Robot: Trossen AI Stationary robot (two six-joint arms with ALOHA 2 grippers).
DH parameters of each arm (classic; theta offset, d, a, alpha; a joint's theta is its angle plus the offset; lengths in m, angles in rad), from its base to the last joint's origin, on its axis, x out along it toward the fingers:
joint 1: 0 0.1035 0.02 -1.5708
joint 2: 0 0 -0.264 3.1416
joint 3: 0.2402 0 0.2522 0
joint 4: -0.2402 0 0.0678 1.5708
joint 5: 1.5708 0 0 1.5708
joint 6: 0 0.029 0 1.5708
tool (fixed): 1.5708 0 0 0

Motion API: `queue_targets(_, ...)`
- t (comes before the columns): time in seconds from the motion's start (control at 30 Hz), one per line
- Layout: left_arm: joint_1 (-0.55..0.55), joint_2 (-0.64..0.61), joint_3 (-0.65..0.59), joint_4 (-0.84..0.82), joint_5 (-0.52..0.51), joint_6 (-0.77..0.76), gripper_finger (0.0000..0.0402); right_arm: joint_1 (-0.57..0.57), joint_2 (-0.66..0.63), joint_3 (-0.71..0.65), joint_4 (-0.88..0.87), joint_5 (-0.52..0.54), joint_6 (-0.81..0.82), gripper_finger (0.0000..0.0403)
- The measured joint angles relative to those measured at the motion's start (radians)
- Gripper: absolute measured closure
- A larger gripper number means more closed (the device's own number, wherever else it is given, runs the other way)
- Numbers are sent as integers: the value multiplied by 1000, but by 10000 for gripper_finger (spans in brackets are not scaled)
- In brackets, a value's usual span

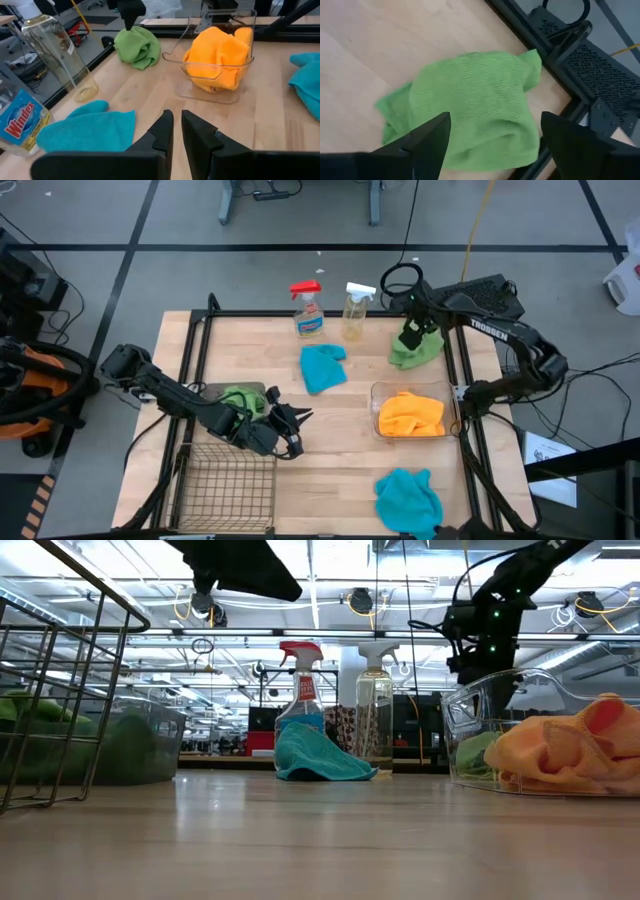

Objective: Sort microfiber towel by color & place in baskets
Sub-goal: Put the green microfiber towel into the black bin

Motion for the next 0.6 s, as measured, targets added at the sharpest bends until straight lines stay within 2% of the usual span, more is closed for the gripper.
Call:
queue_targets(0.2,0,0,0,-1,0,0,356,-42,47,6,3,0,-16,100)
queue_targets(0.37,0,0,0,-1,31,-1,356,-82,128,6,8,-64,-5,100)
queue_targets(0.6,0,0,0,-2,53,-1,356,-94,239,6,26,-72,9,108)
